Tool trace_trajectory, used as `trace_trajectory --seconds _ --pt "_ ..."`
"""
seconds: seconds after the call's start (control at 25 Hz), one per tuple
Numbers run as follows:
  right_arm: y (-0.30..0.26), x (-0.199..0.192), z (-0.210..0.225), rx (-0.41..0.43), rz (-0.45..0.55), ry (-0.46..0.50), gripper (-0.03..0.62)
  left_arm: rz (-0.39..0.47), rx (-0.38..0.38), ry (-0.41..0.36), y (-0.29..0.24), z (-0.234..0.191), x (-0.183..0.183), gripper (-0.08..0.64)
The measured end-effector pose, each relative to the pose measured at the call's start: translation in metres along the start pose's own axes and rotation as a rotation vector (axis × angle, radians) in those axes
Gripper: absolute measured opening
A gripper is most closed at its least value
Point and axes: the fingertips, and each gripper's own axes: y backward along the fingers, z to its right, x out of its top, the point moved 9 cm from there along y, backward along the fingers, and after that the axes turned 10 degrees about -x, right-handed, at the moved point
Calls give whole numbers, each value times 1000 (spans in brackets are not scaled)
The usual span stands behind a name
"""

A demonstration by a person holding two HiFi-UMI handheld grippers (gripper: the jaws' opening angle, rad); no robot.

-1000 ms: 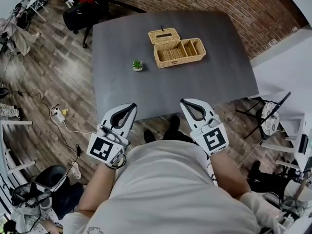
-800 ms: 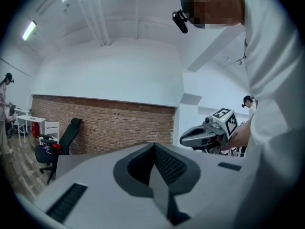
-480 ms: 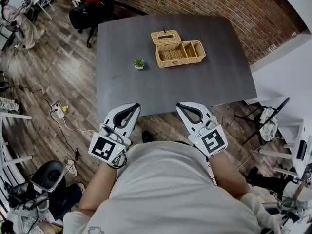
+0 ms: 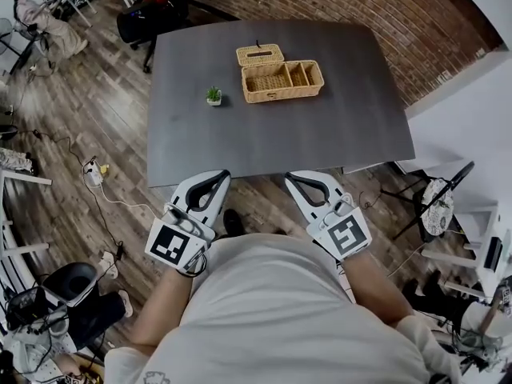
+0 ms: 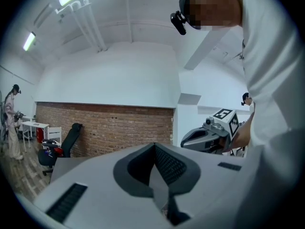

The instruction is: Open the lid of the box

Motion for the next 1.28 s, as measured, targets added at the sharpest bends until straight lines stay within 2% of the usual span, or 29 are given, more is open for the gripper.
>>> trace_trajectory --seconds 0.32,0.64,0.92,1.28 --pt "52 -9 10 4 54 4 5 6 19 -36 -18 57 6 11" --pt "103 -17 3 -5 141 -51 6 8 64 -40 -10 103 9 11" --pt "134 -28 -5 11 125 -54 6 12 97 -34 -6 136 3 11" --pt "156 -31 -11 33 157 -56 6 20 118 -29 -8 166 2 11"
